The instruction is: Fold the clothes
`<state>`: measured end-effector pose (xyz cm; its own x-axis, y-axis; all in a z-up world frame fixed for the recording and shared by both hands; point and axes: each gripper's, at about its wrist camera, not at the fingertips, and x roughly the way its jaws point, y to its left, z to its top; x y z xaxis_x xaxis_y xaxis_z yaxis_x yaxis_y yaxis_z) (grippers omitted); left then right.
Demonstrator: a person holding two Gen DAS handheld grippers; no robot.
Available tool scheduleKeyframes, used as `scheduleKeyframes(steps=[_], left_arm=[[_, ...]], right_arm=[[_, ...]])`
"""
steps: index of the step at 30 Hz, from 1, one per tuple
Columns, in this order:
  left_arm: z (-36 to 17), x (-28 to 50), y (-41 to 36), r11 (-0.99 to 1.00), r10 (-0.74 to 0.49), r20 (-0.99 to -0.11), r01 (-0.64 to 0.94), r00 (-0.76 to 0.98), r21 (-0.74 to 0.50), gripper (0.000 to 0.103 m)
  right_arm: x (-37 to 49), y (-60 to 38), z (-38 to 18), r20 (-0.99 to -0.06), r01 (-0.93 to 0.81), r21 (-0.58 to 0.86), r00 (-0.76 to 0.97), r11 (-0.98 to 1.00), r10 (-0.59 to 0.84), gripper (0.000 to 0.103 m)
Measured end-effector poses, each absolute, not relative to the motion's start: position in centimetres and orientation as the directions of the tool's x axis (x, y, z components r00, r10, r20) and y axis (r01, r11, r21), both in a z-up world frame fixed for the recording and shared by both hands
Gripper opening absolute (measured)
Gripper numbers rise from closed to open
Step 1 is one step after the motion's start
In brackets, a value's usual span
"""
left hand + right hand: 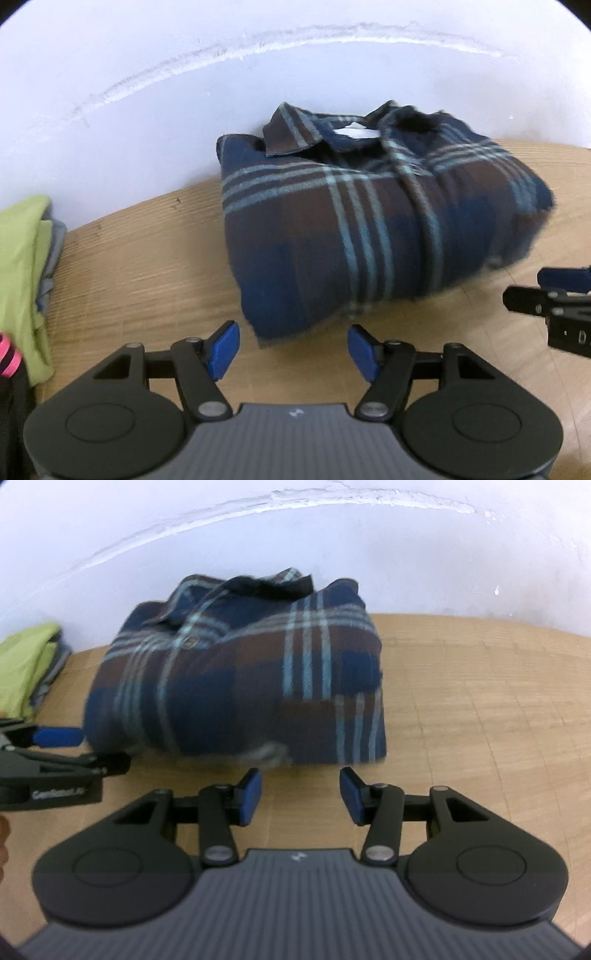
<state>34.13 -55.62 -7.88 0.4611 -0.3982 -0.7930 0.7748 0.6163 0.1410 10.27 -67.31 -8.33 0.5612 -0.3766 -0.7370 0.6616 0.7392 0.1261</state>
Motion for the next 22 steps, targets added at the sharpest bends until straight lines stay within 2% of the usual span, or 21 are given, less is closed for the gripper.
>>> scheduleKeyframes(steps=[8, 11, 12, 16, 22], left_arm=[[-3.8, 28.0, -49.6, 0.602, -0.514, -0.740, 0.797, 0.435, 0.050, 0.075], [-2.2, 24.7, -46.7, 0.571, -0.558, -0.728, 0.821, 0.398, 0.011, 0.087], [-1.8, 23.5, -45.7, 0.552, -0.573, -0.722, 0.834, 0.388, 0.010, 0.094], [-1.0, 19.6, -42.5, 0.518, -0.608, -0.696, 0.855, 0.382, 0.018, 0.095], [0.2, 14.5, -37.3, 0.530, -0.602, -0.707, 0.848, 0.370, -0.007, 0.095]], right_arm=[[5.3, -60.9, -6.2, -0.726, 0.634, 0.146, 0.590, 0.759, -0.354, 0.050], [3.8, -58.5, -5.0, -0.720, 0.622, 0.148, 0.601, 0.769, -0.347, 0.050], [3.3, -57.6, -4.7, -0.718, 0.620, 0.149, 0.604, 0.770, -0.347, 0.050], [0.1, -53.5, -3.6, -0.711, 0.625, 0.148, 0.606, 0.766, -0.357, 0.050], [-3.9, -48.5, -3.1, -0.718, 0.672, 0.217, 0.601, 0.708, -0.350, 0.050]])
